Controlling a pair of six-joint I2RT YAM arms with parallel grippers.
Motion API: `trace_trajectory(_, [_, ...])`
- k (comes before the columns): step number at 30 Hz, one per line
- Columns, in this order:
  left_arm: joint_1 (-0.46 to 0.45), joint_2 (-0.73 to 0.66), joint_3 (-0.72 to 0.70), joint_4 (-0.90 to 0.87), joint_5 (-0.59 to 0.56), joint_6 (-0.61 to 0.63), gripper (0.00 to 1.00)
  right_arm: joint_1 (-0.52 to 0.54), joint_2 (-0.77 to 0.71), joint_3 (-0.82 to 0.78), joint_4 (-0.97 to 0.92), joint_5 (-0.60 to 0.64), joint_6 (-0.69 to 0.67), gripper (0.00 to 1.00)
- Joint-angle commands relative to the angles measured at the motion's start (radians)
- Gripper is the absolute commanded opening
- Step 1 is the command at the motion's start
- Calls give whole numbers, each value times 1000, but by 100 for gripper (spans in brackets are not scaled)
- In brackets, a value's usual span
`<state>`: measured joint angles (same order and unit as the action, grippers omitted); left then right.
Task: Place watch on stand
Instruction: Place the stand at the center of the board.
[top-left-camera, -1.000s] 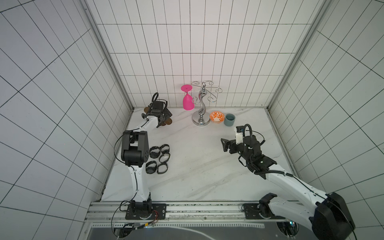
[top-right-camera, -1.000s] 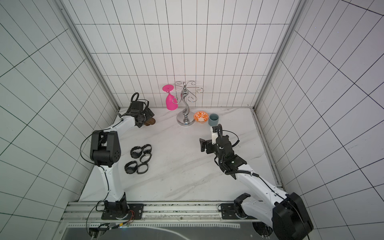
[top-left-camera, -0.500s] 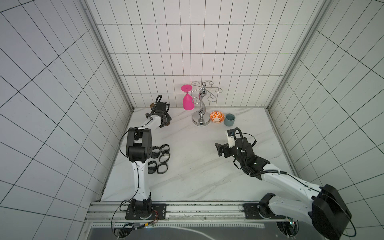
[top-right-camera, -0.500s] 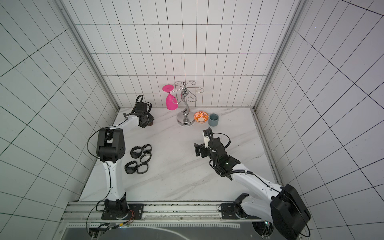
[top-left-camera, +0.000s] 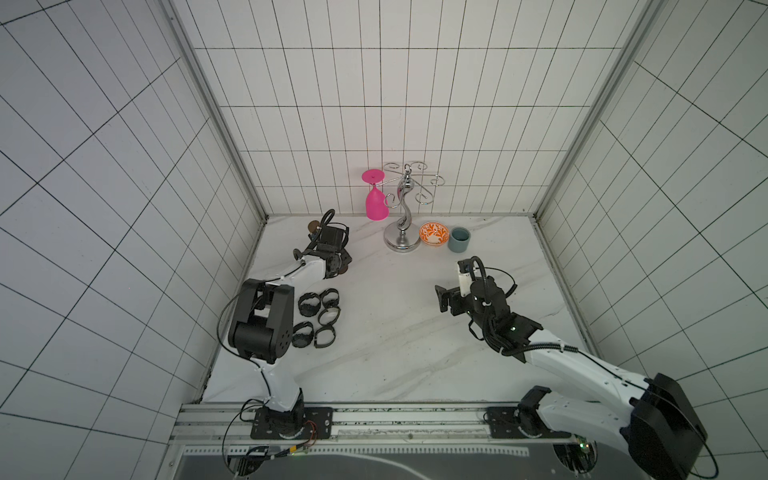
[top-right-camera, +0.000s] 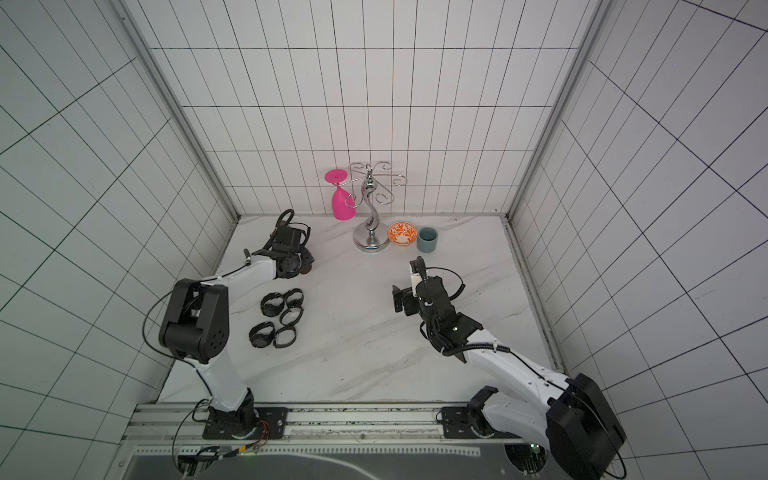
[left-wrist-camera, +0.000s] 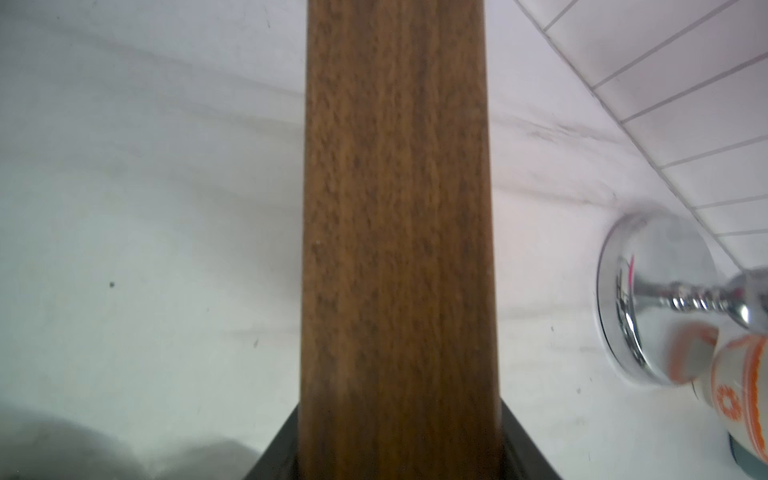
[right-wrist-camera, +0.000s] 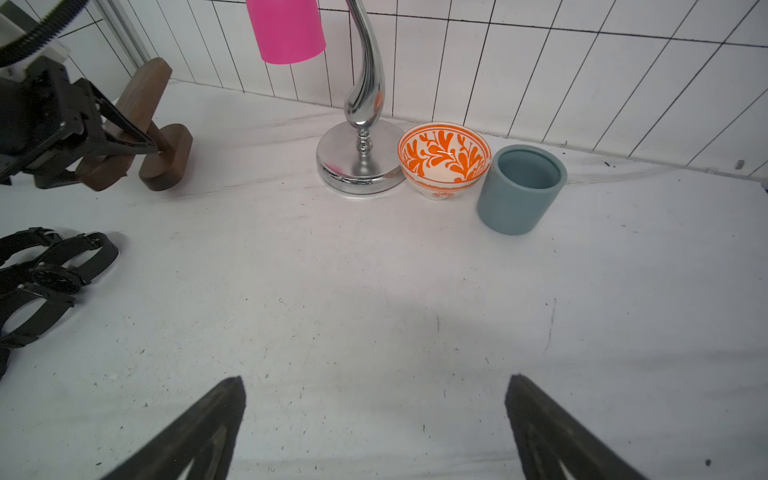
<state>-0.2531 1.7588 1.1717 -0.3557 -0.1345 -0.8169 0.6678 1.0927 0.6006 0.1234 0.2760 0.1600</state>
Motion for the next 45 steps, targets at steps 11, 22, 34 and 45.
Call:
trace_trajectory(11, [-321, -292, -241, 55, -95, -68, 37, 6, -95, 58, -165, 175, 153, 99])
trace_trajectory(22, [-604, -346, -337, 101, -213, -217, 37, 6, -108, 27, -215, 175, 218, 99])
trace_trajectory(34, [-721, -239, -291, 149, -206, -270, 38, 6, -136, 24, -242, 232, 222, 99])
trace_trajectory(45, [-735, -147, -243, 195, -127, -251, 49, 6, -130, 10, -243, 214, 217, 99])
